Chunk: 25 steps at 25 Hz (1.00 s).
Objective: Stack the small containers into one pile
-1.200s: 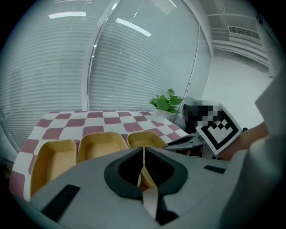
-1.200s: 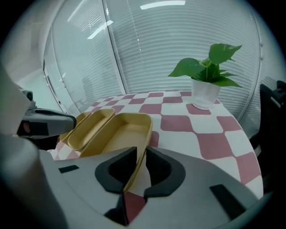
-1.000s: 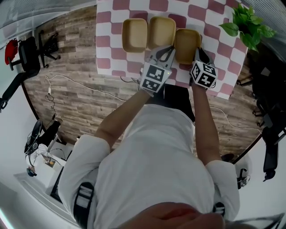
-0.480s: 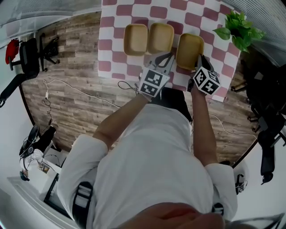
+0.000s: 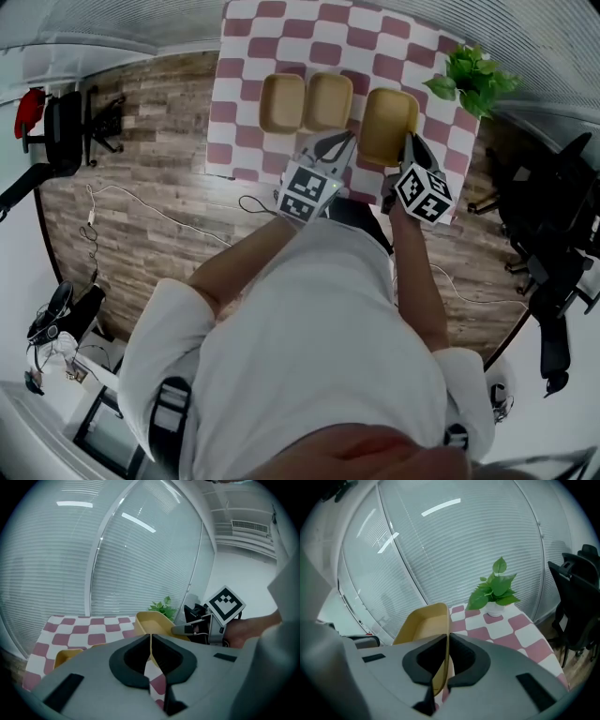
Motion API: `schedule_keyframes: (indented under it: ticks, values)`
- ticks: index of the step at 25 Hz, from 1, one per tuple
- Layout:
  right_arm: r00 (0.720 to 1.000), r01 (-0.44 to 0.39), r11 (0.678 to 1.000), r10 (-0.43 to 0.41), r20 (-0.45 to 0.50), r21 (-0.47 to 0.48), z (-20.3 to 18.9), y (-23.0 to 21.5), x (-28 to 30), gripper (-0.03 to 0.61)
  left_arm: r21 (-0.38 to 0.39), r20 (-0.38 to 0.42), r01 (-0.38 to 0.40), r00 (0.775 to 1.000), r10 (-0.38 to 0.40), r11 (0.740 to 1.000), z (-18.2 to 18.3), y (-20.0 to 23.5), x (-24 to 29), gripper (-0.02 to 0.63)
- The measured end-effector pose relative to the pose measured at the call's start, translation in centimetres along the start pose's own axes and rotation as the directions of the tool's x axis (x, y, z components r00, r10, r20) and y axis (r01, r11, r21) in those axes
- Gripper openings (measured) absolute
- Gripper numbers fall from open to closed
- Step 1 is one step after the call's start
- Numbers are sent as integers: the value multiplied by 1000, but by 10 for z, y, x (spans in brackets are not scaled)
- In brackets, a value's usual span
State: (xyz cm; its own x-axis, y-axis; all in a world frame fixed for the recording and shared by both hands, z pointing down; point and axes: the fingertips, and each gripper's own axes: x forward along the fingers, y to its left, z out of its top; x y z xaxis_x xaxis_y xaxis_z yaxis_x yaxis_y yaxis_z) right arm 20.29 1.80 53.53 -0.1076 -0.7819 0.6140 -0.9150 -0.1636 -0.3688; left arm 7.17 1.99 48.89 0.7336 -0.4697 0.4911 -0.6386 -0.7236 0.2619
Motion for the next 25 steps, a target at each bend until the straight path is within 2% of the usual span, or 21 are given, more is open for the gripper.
schedule_keyframes:
  ticks: [10, 16, 25]
  values:
    - [998, -15, 1000, 14, 55, 10, 28, 13, -28, 40, 12, 82, -14, 997, 13, 1000, 43, -6, -17, 35]
    - [998, -61, 998, 61, 34, -9, 24, 37, -18, 40, -8, 90, -57, 994, 58, 998, 42, 10, -30, 35]
    - [985, -174, 982, 172, -28, -73, 10, 94, 5, 40, -75, 107, -174, 978, 181, 982, 30, 43, -68, 35]
